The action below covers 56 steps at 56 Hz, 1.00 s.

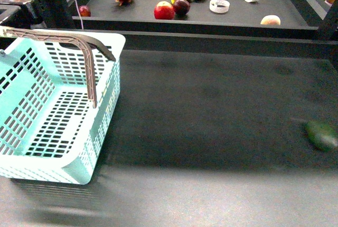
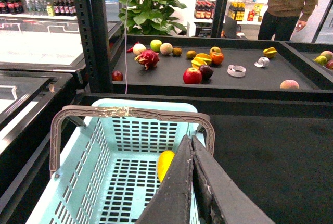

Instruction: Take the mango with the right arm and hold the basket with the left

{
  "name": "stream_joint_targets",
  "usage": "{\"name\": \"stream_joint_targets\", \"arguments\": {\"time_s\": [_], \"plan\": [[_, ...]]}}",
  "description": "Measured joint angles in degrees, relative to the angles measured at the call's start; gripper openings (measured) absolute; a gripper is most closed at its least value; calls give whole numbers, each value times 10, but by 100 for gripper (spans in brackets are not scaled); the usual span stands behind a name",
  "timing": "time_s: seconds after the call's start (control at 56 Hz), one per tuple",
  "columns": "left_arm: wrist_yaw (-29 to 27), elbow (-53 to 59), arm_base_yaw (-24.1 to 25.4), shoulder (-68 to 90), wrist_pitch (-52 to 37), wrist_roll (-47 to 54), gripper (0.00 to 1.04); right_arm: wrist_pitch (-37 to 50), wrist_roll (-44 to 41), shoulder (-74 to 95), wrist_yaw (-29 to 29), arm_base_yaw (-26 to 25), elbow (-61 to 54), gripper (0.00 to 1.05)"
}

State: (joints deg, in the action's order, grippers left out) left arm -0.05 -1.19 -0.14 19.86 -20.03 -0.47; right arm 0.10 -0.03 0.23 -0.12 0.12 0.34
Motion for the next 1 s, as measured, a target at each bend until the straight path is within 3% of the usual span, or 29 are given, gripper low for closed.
{"name": "stream_joint_targets", "arguments": {"time_s": [0.482,0.571,1.0], "plan": [[0,0,0,-102,102,0,2,0,0,0,0,0,0,96],[1,0,0,-176,191,0,2,0,0,0,0,0,0,96],[1,0,0,-195,199,0,2,0,0,0,0,0,0,96]]}}
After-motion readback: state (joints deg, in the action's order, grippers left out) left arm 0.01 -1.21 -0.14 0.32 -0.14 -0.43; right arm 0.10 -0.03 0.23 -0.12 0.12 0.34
